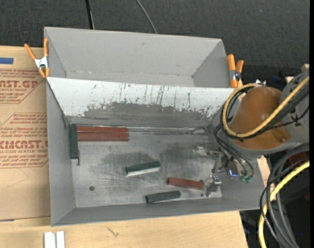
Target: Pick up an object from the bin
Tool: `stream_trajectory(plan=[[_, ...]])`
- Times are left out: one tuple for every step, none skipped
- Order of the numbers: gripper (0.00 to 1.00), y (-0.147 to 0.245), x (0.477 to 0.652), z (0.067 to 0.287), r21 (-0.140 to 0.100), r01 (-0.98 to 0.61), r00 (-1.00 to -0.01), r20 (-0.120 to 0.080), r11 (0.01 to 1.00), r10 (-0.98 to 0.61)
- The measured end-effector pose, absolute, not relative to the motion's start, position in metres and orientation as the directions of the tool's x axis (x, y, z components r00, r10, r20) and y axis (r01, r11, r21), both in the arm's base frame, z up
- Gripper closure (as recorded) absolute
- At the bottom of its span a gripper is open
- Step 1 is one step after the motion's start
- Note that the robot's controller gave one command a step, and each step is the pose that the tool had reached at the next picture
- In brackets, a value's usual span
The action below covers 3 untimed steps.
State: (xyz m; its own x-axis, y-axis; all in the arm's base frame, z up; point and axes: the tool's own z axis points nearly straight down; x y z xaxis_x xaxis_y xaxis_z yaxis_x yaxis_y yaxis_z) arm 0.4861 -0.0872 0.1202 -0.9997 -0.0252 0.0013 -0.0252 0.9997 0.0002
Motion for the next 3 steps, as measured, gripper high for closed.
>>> stream_trajectory(plan=[[0.00, -0.091, 0.485, 0.072, -0.001, -0.034, -0.999, -0.016, 0.999, -0.034], [1.00, -0.113, 0.484, 0.072, 0.004, 0.032, -0.999, 0.003, 0.999, 0.032], [1.00, -0.113, 0.484, 0.072, 0.004, 0.032, -0.999, 0.003, 0.999, 0.032]])
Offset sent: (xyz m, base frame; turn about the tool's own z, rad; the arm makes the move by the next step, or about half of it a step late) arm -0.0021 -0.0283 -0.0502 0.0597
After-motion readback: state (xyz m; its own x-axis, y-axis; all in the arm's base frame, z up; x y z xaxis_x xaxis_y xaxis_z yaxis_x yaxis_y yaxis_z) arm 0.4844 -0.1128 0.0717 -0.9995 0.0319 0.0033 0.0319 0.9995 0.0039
